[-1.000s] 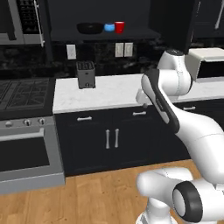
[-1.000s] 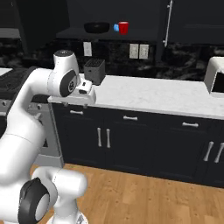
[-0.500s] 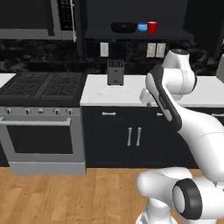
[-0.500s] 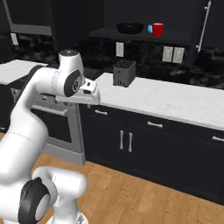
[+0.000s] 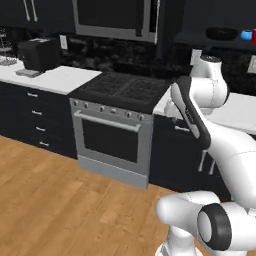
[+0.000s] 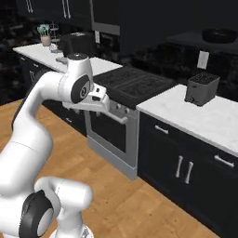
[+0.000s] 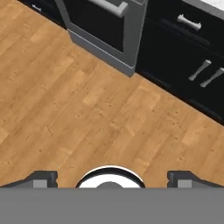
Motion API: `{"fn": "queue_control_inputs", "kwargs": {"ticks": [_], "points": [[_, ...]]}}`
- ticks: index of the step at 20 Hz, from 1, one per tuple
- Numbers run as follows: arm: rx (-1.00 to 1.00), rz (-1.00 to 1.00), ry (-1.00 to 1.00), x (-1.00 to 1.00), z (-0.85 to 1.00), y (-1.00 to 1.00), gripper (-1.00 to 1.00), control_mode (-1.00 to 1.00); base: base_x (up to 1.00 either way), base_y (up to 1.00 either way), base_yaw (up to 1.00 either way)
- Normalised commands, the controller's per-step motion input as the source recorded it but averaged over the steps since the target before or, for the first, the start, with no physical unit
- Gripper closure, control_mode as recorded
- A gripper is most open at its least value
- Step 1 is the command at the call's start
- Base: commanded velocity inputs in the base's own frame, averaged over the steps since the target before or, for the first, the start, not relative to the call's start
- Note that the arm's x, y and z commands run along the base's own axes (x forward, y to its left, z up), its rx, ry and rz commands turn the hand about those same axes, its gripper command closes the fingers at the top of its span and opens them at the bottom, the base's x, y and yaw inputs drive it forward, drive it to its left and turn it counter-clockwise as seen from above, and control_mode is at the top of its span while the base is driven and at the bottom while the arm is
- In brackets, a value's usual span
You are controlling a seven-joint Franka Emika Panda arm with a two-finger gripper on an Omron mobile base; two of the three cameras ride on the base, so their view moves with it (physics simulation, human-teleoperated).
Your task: Gather all objects into one cabinet and sort the glasses and bowls to opposite sides.
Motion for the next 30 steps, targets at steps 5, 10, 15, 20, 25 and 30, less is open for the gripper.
{"fn": "queue_control_inputs", "kwargs": {"ticks": [5, 10, 15, 20, 25, 30], "points": [[0.0, 0.0, 0.0, 0.0, 0.0, 0.0, -1.0, 1.0, -0.08, -0.03, 0.79], [0.0, 0.0, 0.0, 0.0, 0.0, 0.0, -1.0, 1.0, -0.01, -0.05, 0.73], [0.0, 0.0, 0.0, 0.0, 0.0, 0.0, -1.0, 1.0, 0.0, -0.08, 0.69], [0.0, 0.0, 0.0, 0.0, 0.0, 0.0, -1.0, 1.0, 0.0, -0.11, 0.57], [0.0, 0.0, 0.0, 0.0, 0.0, 0.0, -1.0, 1.0, 0.0, -0.18, 0.67], [0.0, 0.0, 0.0, 0.0, 0.0, 0.0, -1.0, 1.0, 0.0, -0.14, 0.7]]}}
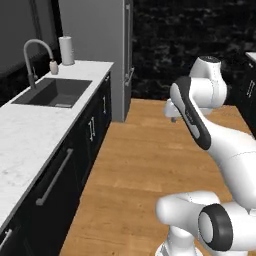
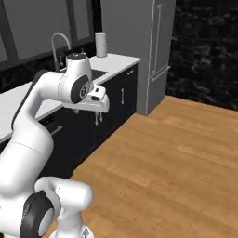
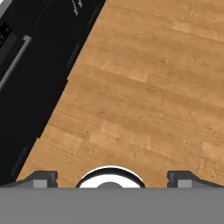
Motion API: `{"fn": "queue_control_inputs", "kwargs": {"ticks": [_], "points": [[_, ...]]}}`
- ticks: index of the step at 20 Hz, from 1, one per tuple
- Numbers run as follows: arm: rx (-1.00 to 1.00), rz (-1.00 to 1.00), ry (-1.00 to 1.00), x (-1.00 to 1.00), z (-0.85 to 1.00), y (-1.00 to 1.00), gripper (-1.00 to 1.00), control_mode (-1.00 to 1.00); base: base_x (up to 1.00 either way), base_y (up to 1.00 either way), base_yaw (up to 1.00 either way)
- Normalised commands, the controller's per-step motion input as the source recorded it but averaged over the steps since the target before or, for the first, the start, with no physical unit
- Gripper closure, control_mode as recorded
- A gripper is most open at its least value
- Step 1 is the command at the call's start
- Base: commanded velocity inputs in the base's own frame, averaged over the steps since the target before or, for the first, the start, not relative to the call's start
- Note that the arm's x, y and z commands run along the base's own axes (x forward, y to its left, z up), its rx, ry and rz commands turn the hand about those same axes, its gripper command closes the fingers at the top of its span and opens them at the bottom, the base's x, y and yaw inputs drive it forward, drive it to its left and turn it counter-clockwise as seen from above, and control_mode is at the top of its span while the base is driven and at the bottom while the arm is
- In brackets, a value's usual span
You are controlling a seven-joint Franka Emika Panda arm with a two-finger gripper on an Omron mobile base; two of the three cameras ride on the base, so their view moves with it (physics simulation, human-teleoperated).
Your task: Gather all objects into one cabinet and sort the glasses and bowls to opposite sides.
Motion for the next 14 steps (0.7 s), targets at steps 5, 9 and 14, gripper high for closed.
{"fn": "queue_control_inputs", "kwargs": {"ticks": [5, 9, 14], "points": [[0.0, 0.0, 0.0, 0.0, 0.0, 0.0, -1.0, 1.0, 0.0, -0.15, 0.73], [0.0, 0.0, 0.0, 0.0, 0.0, 0.0, -1.0, 1.0, -0.02, -0.17, 0.87], [0.0, 0.0, 0.0, 0.0, 0.0, 0.0, -1.0, 1.0, -0.05, -0.06, 0.99]]}}
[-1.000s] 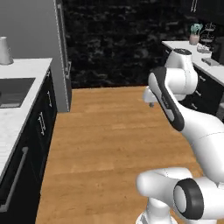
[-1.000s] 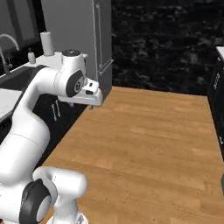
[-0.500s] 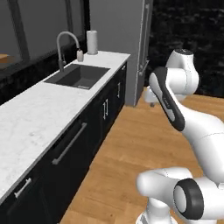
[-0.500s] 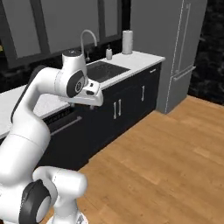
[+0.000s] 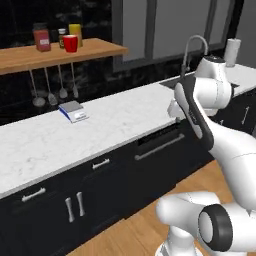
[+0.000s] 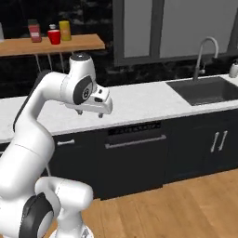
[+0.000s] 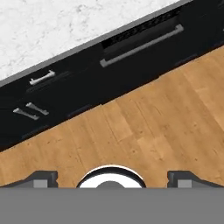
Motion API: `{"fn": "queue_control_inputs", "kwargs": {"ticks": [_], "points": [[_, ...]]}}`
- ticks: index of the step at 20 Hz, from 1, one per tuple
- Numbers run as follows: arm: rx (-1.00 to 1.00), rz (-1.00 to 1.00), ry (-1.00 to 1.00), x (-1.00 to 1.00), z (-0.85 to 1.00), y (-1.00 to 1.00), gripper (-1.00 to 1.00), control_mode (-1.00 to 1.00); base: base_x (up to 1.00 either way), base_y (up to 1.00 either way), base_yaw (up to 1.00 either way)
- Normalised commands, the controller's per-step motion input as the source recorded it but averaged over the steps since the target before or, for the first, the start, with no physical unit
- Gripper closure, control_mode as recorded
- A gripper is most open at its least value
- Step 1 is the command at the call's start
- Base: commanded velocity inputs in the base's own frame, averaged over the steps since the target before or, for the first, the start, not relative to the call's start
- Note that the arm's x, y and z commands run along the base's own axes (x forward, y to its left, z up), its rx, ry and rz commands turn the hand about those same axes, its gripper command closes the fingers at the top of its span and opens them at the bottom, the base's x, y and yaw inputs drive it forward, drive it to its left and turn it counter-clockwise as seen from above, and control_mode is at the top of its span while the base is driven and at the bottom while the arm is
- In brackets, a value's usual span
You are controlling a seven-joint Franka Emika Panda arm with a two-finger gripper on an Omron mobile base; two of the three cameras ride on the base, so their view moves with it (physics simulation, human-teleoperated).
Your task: Gather all objects into one cabinet and sort the glasses and bowls to opposite sides.
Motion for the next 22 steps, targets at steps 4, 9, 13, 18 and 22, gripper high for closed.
{"fn": "queue_control_inputs", "kwargs": {"ticks": [4, 9, 13, 18, 22], "points": [[0.0, 0.0, 0.0, 0.0, 0.0, 0.0, -1.0, 1.0, 0.0, -0.06, 0.9], [0.0, 0.0, 0.0, 0.0, 0.0, 0.0, -1.0, 1.0, 0.43, 0.0, 0.16], [0.0, 0.0, 0.0, 0.0, 0.0, 0.0, -1.0, 1.0, 0.57, -0.1, 0.01], [0.0, 0.0, 0.0, 0.0, 0.0, 0.0, -1.0, 1.0, 0.56, -0.26, 0.02], [0.0, 0.0, 0.0, 0.0, 0.0, 0.0, -1.0, 1.0, 0.55, -0.32, 0.12]]}}
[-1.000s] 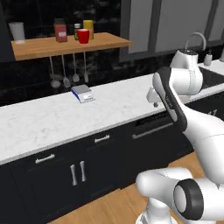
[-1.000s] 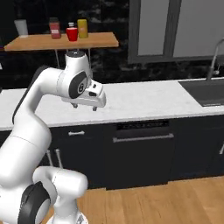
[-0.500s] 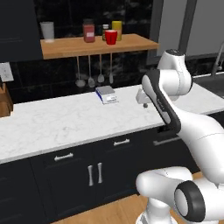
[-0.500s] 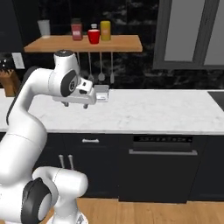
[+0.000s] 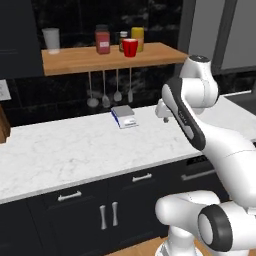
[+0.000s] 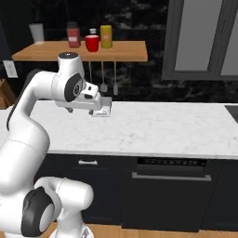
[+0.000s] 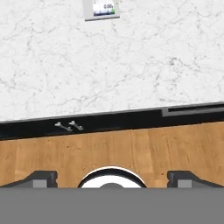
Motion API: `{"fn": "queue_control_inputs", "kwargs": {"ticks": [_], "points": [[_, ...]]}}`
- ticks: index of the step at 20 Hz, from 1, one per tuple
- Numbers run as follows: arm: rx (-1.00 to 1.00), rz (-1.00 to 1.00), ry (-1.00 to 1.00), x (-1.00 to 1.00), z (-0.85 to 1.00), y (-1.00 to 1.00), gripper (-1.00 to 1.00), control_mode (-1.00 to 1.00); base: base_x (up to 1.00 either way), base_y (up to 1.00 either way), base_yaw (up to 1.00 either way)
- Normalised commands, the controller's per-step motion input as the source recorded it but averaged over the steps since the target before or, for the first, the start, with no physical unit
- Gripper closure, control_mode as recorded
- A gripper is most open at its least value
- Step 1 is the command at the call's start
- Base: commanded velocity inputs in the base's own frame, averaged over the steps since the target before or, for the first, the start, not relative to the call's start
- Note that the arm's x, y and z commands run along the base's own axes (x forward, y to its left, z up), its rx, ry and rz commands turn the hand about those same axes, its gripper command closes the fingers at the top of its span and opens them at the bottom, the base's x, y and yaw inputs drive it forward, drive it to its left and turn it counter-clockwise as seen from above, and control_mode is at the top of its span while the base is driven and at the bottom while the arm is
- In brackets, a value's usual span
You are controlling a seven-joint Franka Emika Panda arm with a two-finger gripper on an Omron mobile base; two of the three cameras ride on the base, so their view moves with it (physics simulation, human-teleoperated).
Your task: Gather all objects into one cabinet and sort the glasses and bowls to opposite sides.
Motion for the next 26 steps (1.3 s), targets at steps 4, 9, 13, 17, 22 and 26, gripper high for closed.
{"fn": "queue_control_inputs", "kwargs": {"ticks": [4, 9, 13, 17, 22, 26], "points": [[0.0, 0.0, 0.0, 0.0, 0.0, 0.0, -1.0, 1.0, 0.5, -0.35, 0.13], [0.0, 0.0, 0.0, 0.0, 0.0, 0.0, -1.0, 1.0, 0.39, -0.27, 0.21], [0.0, 0.0, 0.0, 0.0, 0.0, 0.0, -1.0, 1.0, 0.35, -0.22, 0.2], [0.0, 0.0, 0.0, 0.0, 0.0, 0.0, -1.0, 1.0, 0.52, -0.14, 0.18], [0.0, 0.0, 0.0, 0.0, 0.0, 0.0, -1.0, 1.0, 0.37, -0.15, 0.2], [0.0, 0.0, 0.0, 0.0, 0.0, 0.0, -1.0, 1.0, 0.26, -0.18, 0.2]]}}
